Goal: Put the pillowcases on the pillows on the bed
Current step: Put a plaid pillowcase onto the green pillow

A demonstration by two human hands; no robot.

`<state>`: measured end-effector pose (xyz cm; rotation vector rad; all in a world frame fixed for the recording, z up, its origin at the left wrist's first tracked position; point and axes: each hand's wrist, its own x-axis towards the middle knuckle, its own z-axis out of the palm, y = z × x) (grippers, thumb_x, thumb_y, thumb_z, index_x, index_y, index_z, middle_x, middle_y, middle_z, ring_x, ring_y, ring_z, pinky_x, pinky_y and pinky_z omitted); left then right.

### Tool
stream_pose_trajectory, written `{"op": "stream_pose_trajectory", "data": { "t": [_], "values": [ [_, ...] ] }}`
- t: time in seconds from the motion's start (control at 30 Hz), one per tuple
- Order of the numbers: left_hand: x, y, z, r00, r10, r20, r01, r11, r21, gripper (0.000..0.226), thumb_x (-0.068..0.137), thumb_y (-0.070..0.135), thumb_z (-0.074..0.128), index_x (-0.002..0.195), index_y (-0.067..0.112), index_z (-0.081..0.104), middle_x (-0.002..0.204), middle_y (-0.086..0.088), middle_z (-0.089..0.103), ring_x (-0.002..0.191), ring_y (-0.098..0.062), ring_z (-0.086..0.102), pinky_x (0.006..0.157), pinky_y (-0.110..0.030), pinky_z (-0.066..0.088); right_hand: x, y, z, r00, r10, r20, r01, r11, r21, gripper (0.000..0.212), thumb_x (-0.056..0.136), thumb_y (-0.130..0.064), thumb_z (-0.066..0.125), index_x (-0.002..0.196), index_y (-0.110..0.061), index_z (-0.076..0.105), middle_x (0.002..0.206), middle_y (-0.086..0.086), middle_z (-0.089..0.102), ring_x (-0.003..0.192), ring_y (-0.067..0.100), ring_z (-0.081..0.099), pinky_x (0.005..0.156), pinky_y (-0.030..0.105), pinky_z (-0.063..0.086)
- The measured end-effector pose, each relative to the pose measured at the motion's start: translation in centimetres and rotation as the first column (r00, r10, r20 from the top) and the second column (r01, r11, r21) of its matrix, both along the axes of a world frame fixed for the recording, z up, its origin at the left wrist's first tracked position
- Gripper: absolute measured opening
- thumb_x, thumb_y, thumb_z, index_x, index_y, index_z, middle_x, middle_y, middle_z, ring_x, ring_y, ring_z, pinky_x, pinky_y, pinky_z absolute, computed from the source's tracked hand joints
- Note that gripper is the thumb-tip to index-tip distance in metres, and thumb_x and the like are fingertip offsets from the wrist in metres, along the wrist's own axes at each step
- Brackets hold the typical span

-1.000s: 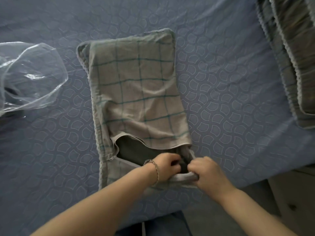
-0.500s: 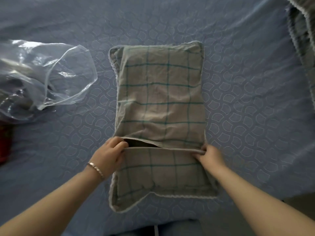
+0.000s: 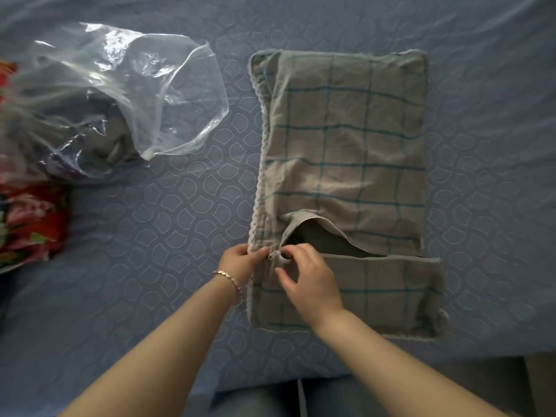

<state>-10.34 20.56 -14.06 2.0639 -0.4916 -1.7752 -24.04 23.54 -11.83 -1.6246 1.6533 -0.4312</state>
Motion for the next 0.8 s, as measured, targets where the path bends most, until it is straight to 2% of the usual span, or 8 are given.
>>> {"op": "stream_pose_trajectory", "data": {
  "t": [0.13, 0.3, 0.4, 0.5, 0.63, 0.7, 0.77, 0.8],
  "values": [
    [1.0, 0.3, 0.6, 0.984, 0.079, -0.161, -0.077, 0.997, 0.014, 0.007, 0.086, 0.004, 0.059, 0.084, 0.004, 0.066, 0.068, -0.005, 0.07, 0.07, -0.021, 0.064, 0.075, -0.035, 0.053, 2.0, -1.2, 0.5, 0.997, -0.045, -0.062, 0.048, 0.998, 0.047, 0.026, 0.079, -0.021, 0.069, 0.103, -0.011, 0.066, 0.098, 0.009, 0.063, 0.094, 0.029, 0.058, 0.077, 0.037, 0.046],
    [1.0, 0.1, 0.7, 0.967, 0.066, -0.248, -0.074, 0.997, -0.024, 0.016, 0.089, -0.002, 0.051, 0.082, 0.006, 0.064, 0.063, 0.002, 0.07, 0.06, -0.01, 0.066, 0.063, -0.021, 0.055, 1.8, -1.8, 0.4, 0.993, -0.114, -0.02, 0.115, 0.992, 0.052, 0.018, 0.083, -0.02, 0.069, 0.097, -0.011, 0.074, 0.089, 0.01, 0.068, 0.084, 0.026, 0.063, 0.073, 0.032, 0.045],
    [1.0, 0.1, 0.6, 0.962, 0.064, -0.266, -0.067, 0.998, -0.004, 0.018, 0.089, -0.002, 0.05, 0.084, 0.007, 0.064, 0.066, 0.001, 0.071, 0.062, -0.011, 0.066, 0.065, -0.022, 0.055, 1.4, -1.8, 0.4, 0.951, -0.267, 0.156, 0.248, 0.96, 0.13, 0.01, 0.081, -0.014, 0.071, 0.087, -0.01, 0.076, 0.082, 0.002, 0.066, 0.078, 0.015, 0.062, 0.073, 0.018, 0.045],
    [1.0, 0.1, 0.8, 0.963, 0.08, -0.258, -0.089, 0.996, -0.024, 0.018, 0.089, -0.004, 0.05, 0.082, 0.006, 0.064, 0.066, -0.001, 0.07, 0.063, -0.015, 0.065, 0.062, -0.024, 0.056, 1.5, -1.4, 0.3, 0.863, -0.459, 0.212, 0.435, 0.887, 0.154, 0.006, 0.077, -0.01, 0.074, 0.082, -0.01, 0.076, 0.08, -0.011, 0.055, 0.077, 0.002, 0.055, 0.072, 0.007, 0.041],
    [1.1, -0.5, 1.3, 0.962, 0.175, -0.211, -0.179, 0.984, 0.004, 0.017, 0.089, -0.005, 0.049, 0.079, 0.003, 0.061, 0.055, 0.0, 0.067, 0.049, -0.011, 0.063, 0.052, -0.02, 0.054, 0.5, -1.0, 0.0, 0.675, -0.71, 0.201, 0.685, 0.704, 0.187, 0.006, 0.079, -0.007, 0.071, 0.083, -0.006, 0.074, 0.081, 0.005, 0.066, 0.073, 0.008, 0.057, 0.066, 0.004, 0.04],
    [2.1, -0.7, 0.8, 0.964, 0.245, -0.099, -0.242, 0.969, 0.041, 0.011, 0.089, -0.004, 0.051, 0.09, -0.006, 0.062, 0.056, -0.003, 0.067, 0.054, -0.018, 0.063, 0.057, -0.026, 0.054, -1.6, -1.0, -0.7, 0.492, -0.864, 0.108, 0.834, 0.504, 0.224, 0.014, 0.082, -0.011, 0.068, 0.093, -0.003, 0.073, 0.089, 0.01, 0.069, 0.078, 0.013, 0.058, 0.061, 0.006, 0.039],
    [3.4, -0.9, -0.1, 0.953, 0.29, 0.093, -0.295, 0.954, 0.052, 0.022, 0.088, -0.001, 0.055, 0.105, -0.013, 0.059, 0.075, -0.014, 0.066, 0.072, -0.024, 0.058, 0.071, -0.033, 0.048, -5.3, -0.9, -1.2, 0.232, -0.972, 0.024, 0.949, 0.232, 0.214, 0.024, 0.085, -0.017, 0.066, 0.102, -0.001, 0.07, 0.092, 0.007, 0.067, 0.083, 0.014, 0.056, 0.063, 0.011, 0.041],
    [3.7, -0.9, -0.4, 0.949, 0.238, 0.205, -0.251, 0.967, 0.038, 0.024, 0.087, 0.0, 0.056, 0.107, -0.013, 0.058, 0.088, -0.017, 0.064, 0.082, -0.027, 0.057, 0.076, -0.035, 0.045, -7.4, -0.6, -1.3, 0.17, -0.985, 0.005, 0.964, 0.167, 0.205, 0.027, 0.086, -0.019, 0.066, 0.105, 0.0, 0.069, 0.094, 0.007, 0.067, 0.083, 0.015, 0.056, 0.067, 0.016, 0.043]
  ]
}}
